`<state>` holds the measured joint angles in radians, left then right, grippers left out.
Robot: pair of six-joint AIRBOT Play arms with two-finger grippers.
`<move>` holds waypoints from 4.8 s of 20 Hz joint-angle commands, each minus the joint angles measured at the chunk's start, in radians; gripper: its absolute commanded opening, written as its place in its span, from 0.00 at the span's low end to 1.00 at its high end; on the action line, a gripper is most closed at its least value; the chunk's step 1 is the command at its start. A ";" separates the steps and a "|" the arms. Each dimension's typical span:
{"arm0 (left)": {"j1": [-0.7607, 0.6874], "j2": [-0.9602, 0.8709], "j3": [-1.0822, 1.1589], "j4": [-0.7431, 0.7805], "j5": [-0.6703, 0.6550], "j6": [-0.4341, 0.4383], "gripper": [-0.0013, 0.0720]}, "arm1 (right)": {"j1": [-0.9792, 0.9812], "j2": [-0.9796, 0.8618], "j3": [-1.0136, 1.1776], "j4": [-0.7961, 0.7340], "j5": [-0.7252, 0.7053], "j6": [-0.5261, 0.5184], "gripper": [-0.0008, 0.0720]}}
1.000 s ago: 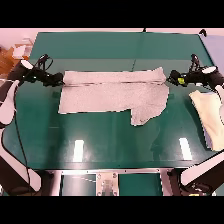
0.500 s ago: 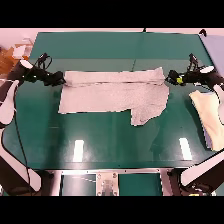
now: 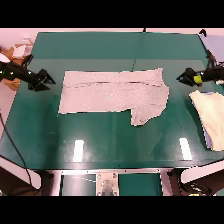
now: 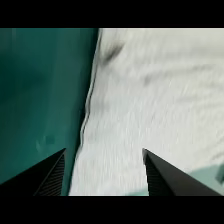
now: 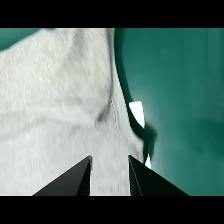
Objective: Fold the shirts.
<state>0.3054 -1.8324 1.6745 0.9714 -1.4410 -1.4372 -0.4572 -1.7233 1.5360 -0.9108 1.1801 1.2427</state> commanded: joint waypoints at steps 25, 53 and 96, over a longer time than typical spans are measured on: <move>-0.248 0.521 -1.064 -0.298 0.936 -0.068 0.05 | -0.105 0.473 -0.983 0.187 -0.084 -0.097 0.64; -0.133 0.832 -0.929 0.202 0.228 -0.214 0.05 | 0.094 0.704 -0.858 -0.227 0.015 0.229 0.02; -0.327 0.103 0.009 -0.161 0.353 0.006 0.05 | 0.156 -0.399 0.184 0.137 0.240 -0.113 0.40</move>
<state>0.0753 -1.7267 1.6829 0.8280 -1.1435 -1.5021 -0.3447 -2.0953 1.7123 -0.7872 1.4448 1.1568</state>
